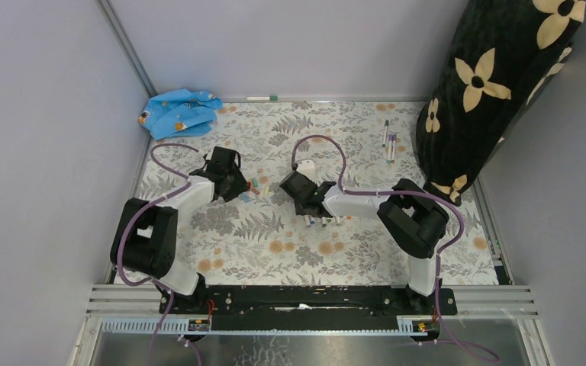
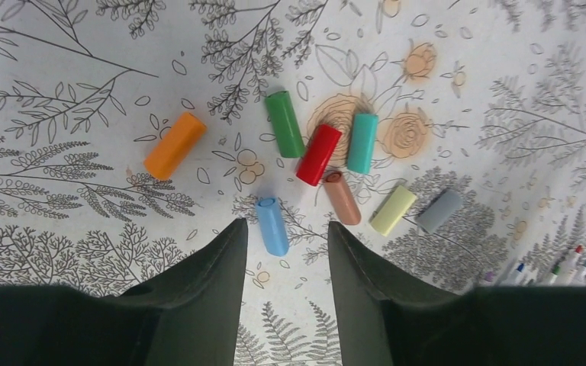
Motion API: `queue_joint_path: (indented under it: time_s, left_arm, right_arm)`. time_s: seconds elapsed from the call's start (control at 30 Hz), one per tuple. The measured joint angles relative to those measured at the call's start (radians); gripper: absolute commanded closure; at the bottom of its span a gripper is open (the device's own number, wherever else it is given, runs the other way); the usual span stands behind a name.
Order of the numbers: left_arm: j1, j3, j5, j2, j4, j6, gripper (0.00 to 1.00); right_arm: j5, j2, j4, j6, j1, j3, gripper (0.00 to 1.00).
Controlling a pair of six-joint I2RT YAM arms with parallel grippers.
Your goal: Open the pen caps
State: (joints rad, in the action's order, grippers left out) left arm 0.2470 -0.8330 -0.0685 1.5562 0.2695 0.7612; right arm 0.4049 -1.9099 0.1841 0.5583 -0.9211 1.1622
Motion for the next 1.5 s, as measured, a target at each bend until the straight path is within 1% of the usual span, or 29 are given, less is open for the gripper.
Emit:
queue_joint_path:
  time_s: [0.17,0.27,0.33,0.4,0.5,0.53,0.6,0.8,0.9,1.0,1.23,1.5]
  left_arm:
    - [0.000,0.000,-0.003,-0.055,0.007,0.006,0.50]
    - [0.000,0.000,-0.005,-0.092,0.021,0.007,0.48]
    - [0.000,-0.001,-0.005,-0.115,0.030,0.007,0.45]
    - [0.000,-0.002,-0.003,-0.143,0.036,0.008,0.43]
    - [0.000,-0.003,0.021,-0.183,0.032,0.008,0.41]
    - [0.000,-0.003,0.034,-0.193,0.029,0.008,0.40]
    - [0.000,-0.003,0.070,-0.214,0.016,0.010,0.39]
    - [0.005,-0.017,0.153,-0.242,-0.010,0.021,0.37]
    - [0.016,-0.027,0.173,-0.245,-0.021,0.031,0.37]
    - [0.027,-0.034,0.184,-0.247,-0.038,0.041,0.37]
    - [0.060,-0.034,0.196,-0.249,-0.091,0.070,0.37]
    - [0.097,-0.032,0.196,-0.244,-0.146,0.086,0.36]
  right_arm:
    - [0.008,-0.001,0.001,0.000,0.002,0.001,0.65]
    - [0.023,0.002,0.007,-0.008,0.003,0.001,0.60]
    - [0.031,0.012,0.022,-0.024,0.006,0.001,0.59]
    - [0.048,0.029,0.056,-0.046,0.012,0.020,0.51]
    - [0.057,0.053,0.081,-0.072,0.043,0.076,0.43]
    - [0.058,0.064,0.082,-0.080,0.063,0.093,0.40]
    - [0.058,0.085,0.083,-0.092,0.118,0.122,0.37]
    - [0.055,0.080,0.103,-0.136,0.352,0.220,0.36]
    - [0.055,0.019,0.117,-0.163,0.459,0.323,0.36]
    - [0.054,-0.068,0.118,-0.186,0.526,0.417,0.36]
    - [0.044,-0.292,0.135,-0.218,0.638,0.602,0.35]
    - [0.019,-0.406,0.159,-0.233,0.730,0.700,0.34]
